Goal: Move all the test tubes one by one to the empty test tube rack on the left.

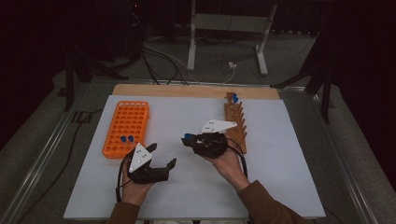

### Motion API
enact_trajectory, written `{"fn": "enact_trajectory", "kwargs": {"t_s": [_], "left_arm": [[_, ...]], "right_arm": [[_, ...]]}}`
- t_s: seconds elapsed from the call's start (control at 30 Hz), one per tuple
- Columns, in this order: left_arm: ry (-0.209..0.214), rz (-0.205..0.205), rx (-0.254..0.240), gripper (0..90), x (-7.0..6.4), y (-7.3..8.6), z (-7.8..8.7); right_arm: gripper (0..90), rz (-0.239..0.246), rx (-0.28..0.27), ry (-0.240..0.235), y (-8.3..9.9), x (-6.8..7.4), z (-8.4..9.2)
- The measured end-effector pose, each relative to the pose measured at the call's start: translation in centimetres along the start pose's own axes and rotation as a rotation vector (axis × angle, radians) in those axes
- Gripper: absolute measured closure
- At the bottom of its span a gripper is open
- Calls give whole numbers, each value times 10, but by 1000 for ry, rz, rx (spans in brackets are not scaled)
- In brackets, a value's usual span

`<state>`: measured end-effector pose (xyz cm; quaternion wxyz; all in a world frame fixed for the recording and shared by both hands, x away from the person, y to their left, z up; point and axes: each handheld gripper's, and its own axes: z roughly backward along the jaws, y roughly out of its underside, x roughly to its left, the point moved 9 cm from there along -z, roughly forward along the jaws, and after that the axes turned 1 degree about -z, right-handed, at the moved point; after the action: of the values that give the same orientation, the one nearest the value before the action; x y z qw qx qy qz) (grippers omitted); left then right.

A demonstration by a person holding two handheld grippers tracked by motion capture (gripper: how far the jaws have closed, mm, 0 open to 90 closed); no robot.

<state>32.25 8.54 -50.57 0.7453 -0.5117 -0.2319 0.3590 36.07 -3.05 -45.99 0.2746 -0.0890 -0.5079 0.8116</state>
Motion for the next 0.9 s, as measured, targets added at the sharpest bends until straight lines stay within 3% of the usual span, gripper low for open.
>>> {"fn": "enact_trajectory", "kwargs": {"t_s": [0.1, 0.33, 0.5, 0.7, 0.9], "left_arm": [[13, -6, 2, 185, -5, -1, -3], [39, -42, -6, 484, -16, -5, -5], [31, -64, 13, 645, -18, -3, -7], [39, -63, 19, 768, -18, -2, -7], [54, -55, 16, 782, -19, -2, -7]], "right_arm": [[756, 1, 10, -20, 1, 8, -6], [756, 15, 30, -63, 4, 24, -16], [756, 17, 36, -84, 4, 31, -19], [757, 23, 42, -101, 6, 36, -20], [750, 20, 44, -106, 6, 36, -20]]}}
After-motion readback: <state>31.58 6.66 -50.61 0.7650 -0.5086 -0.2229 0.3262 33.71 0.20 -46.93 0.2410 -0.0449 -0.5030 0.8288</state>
